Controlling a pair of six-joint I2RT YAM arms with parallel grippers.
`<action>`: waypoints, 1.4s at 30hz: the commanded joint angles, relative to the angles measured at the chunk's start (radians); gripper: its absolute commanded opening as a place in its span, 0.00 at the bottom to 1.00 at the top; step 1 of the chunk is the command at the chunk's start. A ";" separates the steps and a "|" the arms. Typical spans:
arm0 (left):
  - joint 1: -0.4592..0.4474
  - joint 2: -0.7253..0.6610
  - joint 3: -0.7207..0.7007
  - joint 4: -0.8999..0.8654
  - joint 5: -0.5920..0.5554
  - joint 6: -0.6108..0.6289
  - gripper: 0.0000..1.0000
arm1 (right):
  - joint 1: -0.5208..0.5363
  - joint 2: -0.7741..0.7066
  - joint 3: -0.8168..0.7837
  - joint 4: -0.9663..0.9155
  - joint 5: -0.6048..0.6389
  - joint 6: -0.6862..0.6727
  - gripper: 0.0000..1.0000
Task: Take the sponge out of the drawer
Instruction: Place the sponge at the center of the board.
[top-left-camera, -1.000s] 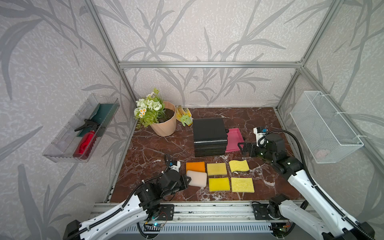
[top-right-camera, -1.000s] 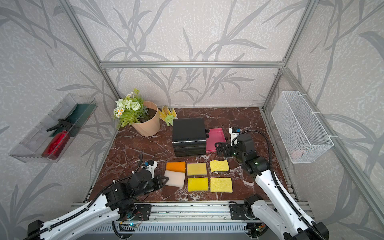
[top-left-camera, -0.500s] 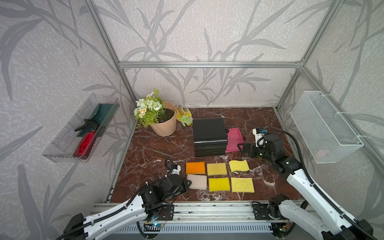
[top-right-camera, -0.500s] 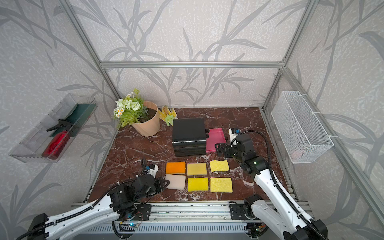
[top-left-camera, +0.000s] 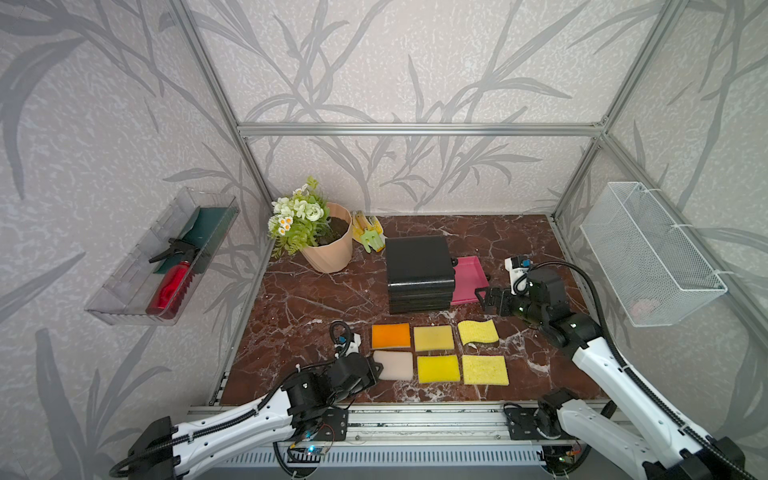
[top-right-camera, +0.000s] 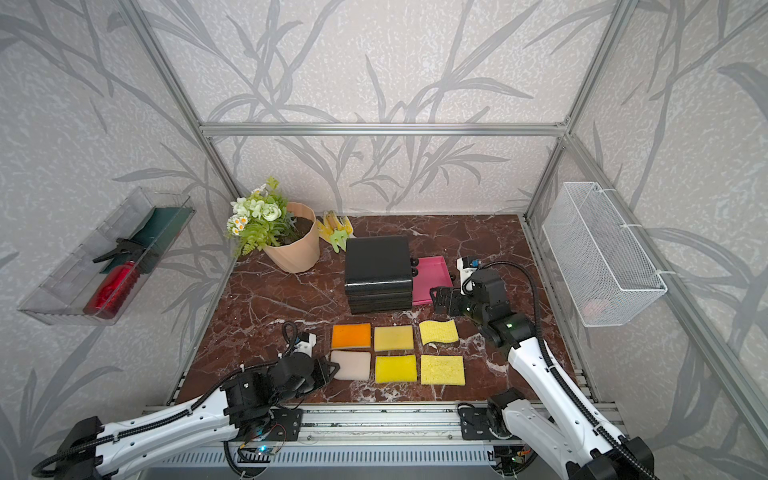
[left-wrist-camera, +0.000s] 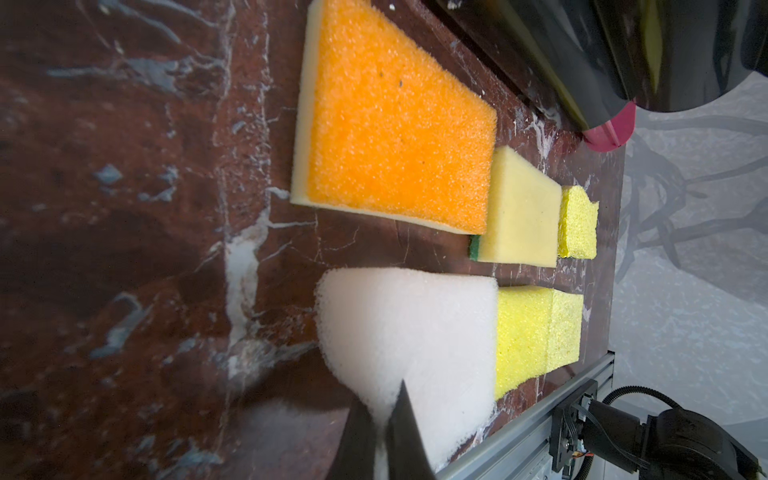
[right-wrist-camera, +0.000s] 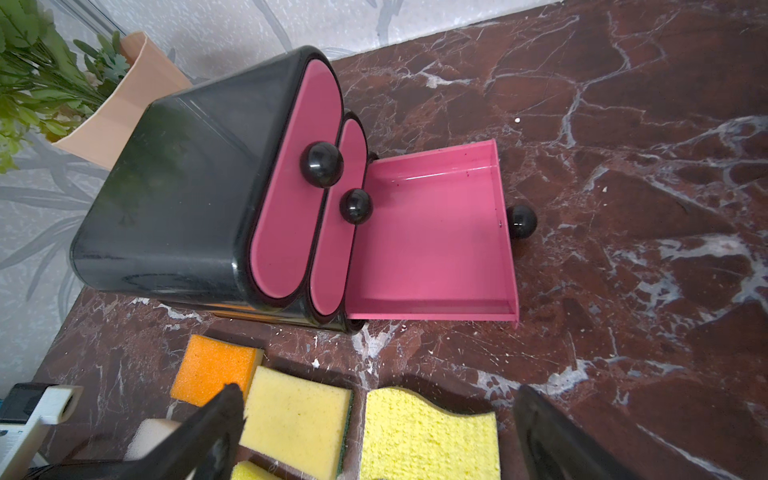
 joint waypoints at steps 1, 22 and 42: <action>-0.010 -0.009 -0.014 -0.023 -0.041 -0.045 0.00 | 0.005 0.006 -0.011 0.025 0.007 -0.001 0.99; -0.094 -0.035 -0.013 -0.101 -0.113 -0.128 0.25 | 0.005 0.034 -0.023 0.044 0.013 -0.010 0.99; -0.118 -0.050 0.103 -0.259 -0.193 -0.087 0.69 | 0.005 0.060 -0.024 0.051 0.022 -0.019 0.99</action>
